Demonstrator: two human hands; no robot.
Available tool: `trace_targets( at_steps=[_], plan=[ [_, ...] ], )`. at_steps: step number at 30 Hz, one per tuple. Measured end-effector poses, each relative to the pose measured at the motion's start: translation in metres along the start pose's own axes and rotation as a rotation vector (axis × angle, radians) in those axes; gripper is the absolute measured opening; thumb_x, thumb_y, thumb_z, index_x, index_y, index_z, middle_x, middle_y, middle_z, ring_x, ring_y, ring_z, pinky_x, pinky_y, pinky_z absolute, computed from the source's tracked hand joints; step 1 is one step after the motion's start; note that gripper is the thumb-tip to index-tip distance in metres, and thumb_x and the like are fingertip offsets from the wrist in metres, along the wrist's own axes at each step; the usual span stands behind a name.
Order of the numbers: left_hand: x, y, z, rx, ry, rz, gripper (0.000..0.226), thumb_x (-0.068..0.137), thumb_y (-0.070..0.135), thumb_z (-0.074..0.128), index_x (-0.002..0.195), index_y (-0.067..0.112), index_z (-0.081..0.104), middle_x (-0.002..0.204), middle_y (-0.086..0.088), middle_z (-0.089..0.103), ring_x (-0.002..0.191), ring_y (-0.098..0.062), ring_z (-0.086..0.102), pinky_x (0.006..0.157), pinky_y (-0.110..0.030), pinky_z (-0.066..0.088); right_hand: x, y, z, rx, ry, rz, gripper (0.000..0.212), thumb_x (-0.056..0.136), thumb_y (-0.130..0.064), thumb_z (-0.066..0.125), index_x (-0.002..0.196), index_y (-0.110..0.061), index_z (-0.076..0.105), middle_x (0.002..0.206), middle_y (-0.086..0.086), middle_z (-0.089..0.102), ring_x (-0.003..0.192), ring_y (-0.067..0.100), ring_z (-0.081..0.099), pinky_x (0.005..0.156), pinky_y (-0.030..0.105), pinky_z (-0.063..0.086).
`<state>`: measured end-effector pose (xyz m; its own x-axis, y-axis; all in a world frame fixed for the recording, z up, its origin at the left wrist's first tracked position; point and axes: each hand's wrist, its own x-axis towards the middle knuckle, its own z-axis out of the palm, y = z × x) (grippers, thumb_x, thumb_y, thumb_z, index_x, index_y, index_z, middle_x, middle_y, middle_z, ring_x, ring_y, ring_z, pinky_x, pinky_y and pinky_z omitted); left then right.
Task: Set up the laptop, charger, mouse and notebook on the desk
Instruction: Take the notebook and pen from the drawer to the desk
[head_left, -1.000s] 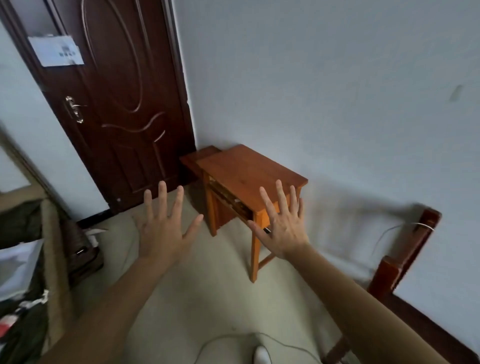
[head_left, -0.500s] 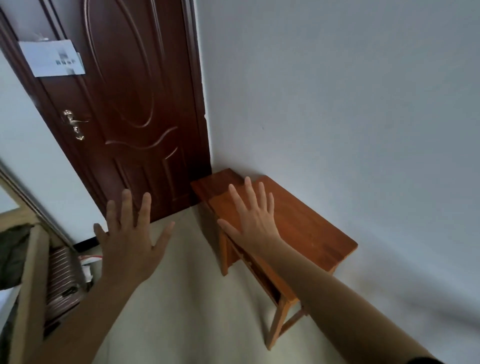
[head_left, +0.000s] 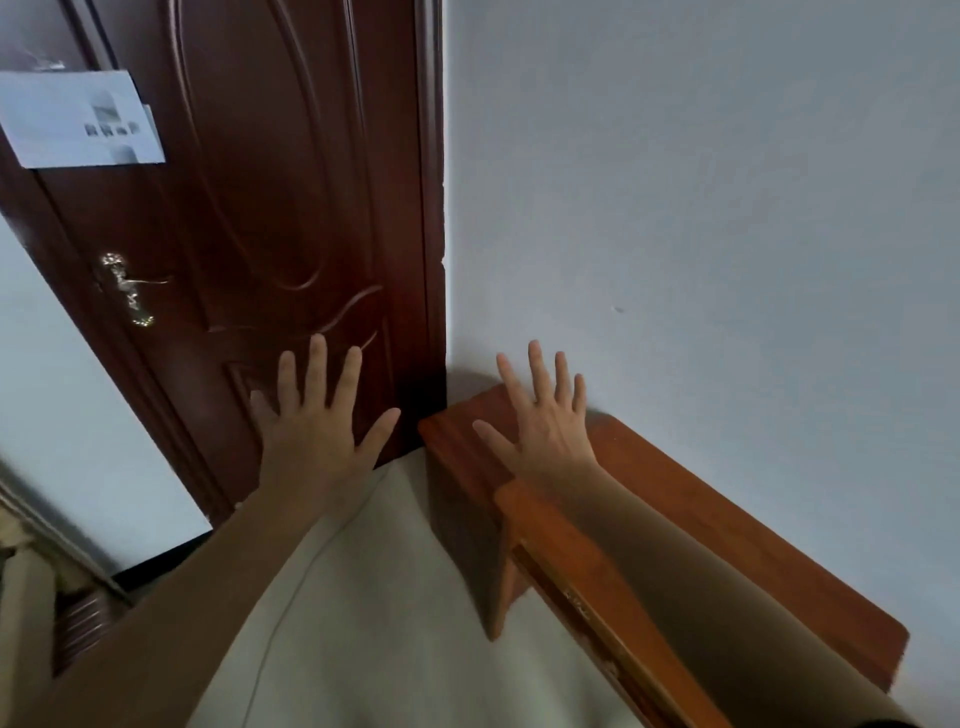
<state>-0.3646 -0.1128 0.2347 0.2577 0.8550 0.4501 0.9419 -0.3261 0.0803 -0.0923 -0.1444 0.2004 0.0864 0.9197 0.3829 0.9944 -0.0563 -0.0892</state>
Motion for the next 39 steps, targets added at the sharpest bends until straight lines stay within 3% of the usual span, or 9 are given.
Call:
trace_targets(
  at_steps=[9, 17, 22, 27, 33, 36, 39],
  plan=[
    [0.154, -0.03, 0.099, -0.066, -0.126, 0.124, 0.083, 0.091, 0.075, 0.019, 0.157, 0.028, 0.009, 0.166, -0.012, 0.002, 0.15, -0.042, 0.006, 0.108, -0.074, 0.022, 0.124, 0.01, 0.078, -0.021, -0.034, 0.146, 0.084, 0.091, -0.084, 0.018, 0.158, -0.043, -0.009, 0.169, 0.006, -0.014, 0.153, 0.041, -0.013, 0.119, 0.064, -0.004],
    [0.314, -0.029, 0.195, -0.012, -0.298, 0.245, 0.085, 0.087, 0.08, 0.008, 0.156, 0.033, -0.006, 0.166, -0.007, -0.012, 0.151, -0.039, -0.007, 0.112, -0.072, 0.015, 0.243, 0.051, 0.143, 0.0, -0.04, 0.388, 0.086, 0.093, -0.076, 0.029, 0.16, -0.036, -0.005, 0.169, 0.011, -0.009, 0.154, 0.042, -0.007, 0.122, 0.063, 0.006],
    [0.409, -0.027, 0.234, -0.035, -0.29, 0.336, 0.084, 0.087, 0.079, 0.012, 0.156, 0.034, -0.004, 0.166, -0.008, -0.01, 0.151, -0.04, -0.005, 0.11, -0.073, 0.017, 0.301, 0.074, 0.155, -0.044, -0.017, 0.477, 0.087, 0.091, -0.079, 0.025, 0.159, -0.038, -0.01, 0.169, 0.009, -0.012, 0.154, 0.039, -0.009, 0.122, 0.059, 0.003],
    [0.465, -0.014, 0.291, -0.142, -0.354, 0.413, 0.084, 0.086, 0.08, 0.012, 0.155, 0.035, -0.007, 0.165, -0.009, -0.015, 0.151, -0.038, -0.008, 0.111, -0.071, 0.015, 0.319, 0.091, 0.176, -0.105, -0.02, 0.643, 0.086, 0.09, -0.081, 0.023, 0.157, -0.04, -0.014, 0.169, 0.008, -0.013, 0.154, 0.039, -0.008, 0.122, 0.059, 0.007],
    [0.516, -0.002, 0.353, -0.219, -0.46, 0.636, 0.083, 0.088, 0.079, 0.014, 0.154, 0.036, -0.014, 0.163, -0.011, -0.023, 0.15, -0.038, -0.014, 0.115, -0.069, 0.013, 0.312, 0.075, 0.202, -0.214, -0.022, 0.928, 0.088, 0.09, -0.08, 0.025, 0.157, -0.04, -0.015, 0.169, 0.009, -0.013, 0.154, 0.04, -0.006, 0.121, 0.057, 0.014],
    [0.532, -0.003, 0.377, -0.273, -0.515, 0.739, 0.082, 0.088, 0.079, 0.012, 0.153, 0.037, -0.016, 0.163, -0.01, -0.024, 0.151, -0.037, -0.013, 0.115, -0.067, 0.012, 0.306, 0.044, 0.212, -0.237, -0.048, 1.09, 0.09, 0.089, -0.079, 0.033, 0.159, -0.038, -0.008, 0.169, 0.01, -0.01, 0.154, 0.042, -0.002, 0.12, 0.058, 0.018],
    [0.532, -0.009, 0.395, -0.307, -0.571, 0.815, 0.08, 0.089, 0.076, 0.013, 0.155, 0.037, -0.011, 0.164, -0.011, -0.019, 0.151, -0.037, -0.009, 0.116, -0.065, 0.013, 0.302, 0.013, 0.224, -0.27, -0.09, 1.13, 0.09, 0.089, -0.075, 0.042, 0.161, -0.034, 0.006, 0.169, 0.014, 0.0, 0.152, 0.043, 0.006, 0.118, 0.059, 0.024]
  ],
)
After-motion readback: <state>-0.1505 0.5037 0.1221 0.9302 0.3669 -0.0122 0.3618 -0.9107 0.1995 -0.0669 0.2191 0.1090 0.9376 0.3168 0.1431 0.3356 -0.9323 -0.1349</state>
